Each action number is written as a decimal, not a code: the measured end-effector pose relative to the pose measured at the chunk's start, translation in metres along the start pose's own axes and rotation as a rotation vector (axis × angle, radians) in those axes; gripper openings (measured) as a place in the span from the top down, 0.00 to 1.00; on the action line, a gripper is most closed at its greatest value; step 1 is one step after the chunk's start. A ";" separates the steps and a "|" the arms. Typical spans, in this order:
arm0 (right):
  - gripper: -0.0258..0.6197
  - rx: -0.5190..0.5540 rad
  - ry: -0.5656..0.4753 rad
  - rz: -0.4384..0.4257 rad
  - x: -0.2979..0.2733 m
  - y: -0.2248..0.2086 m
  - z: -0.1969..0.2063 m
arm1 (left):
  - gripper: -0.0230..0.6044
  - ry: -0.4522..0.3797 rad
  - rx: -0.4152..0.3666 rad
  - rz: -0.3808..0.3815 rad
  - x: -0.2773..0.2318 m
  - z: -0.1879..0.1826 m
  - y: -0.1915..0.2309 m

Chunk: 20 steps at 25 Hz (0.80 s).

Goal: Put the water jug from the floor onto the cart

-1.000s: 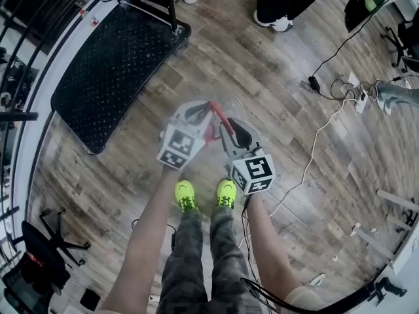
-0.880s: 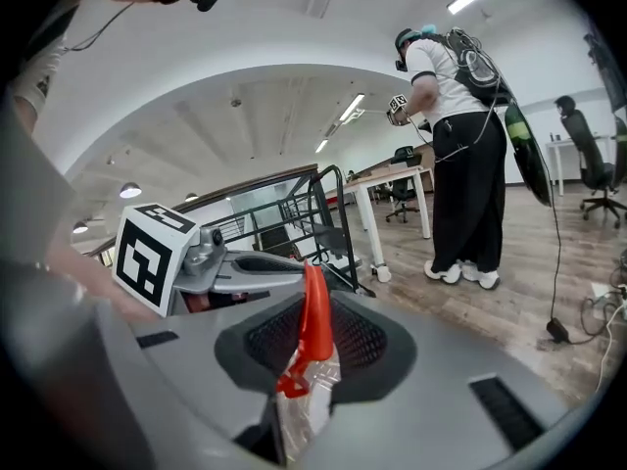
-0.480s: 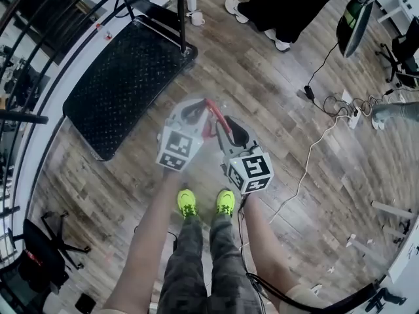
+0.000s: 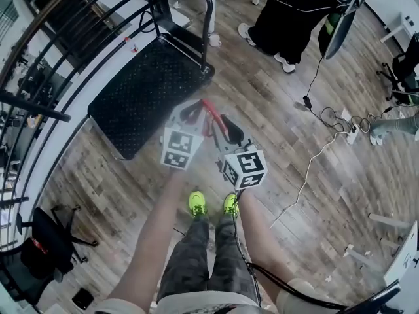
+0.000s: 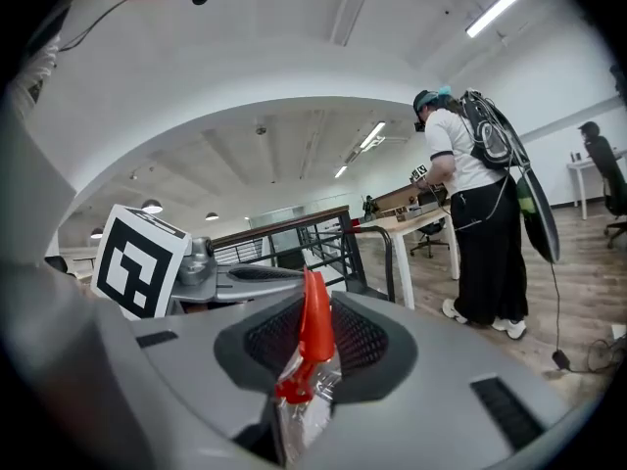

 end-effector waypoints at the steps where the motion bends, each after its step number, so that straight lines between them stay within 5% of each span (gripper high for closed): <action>1: 0.83 0.000 -0.005 -0.003 -0.001 0.009 -0.009 | 0.92 -0.004 0.008 -0.014 0.008 -0.008 0.005; 20: 0.83 0.067 -0.032 -0.111 -0.076 0.101 -0.100 | 0.92 -0.092 0.063 -0.162 0.070 -0.087 0.116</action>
Point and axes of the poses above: the fingertips, and each gripper's own axes: x backward along the fingers, y to its left, z out of its underside, the point moved 2 cm from there along x, backward along the fingers, and after that the axes turned 7 degrees about -y, right-handed, at the moved point
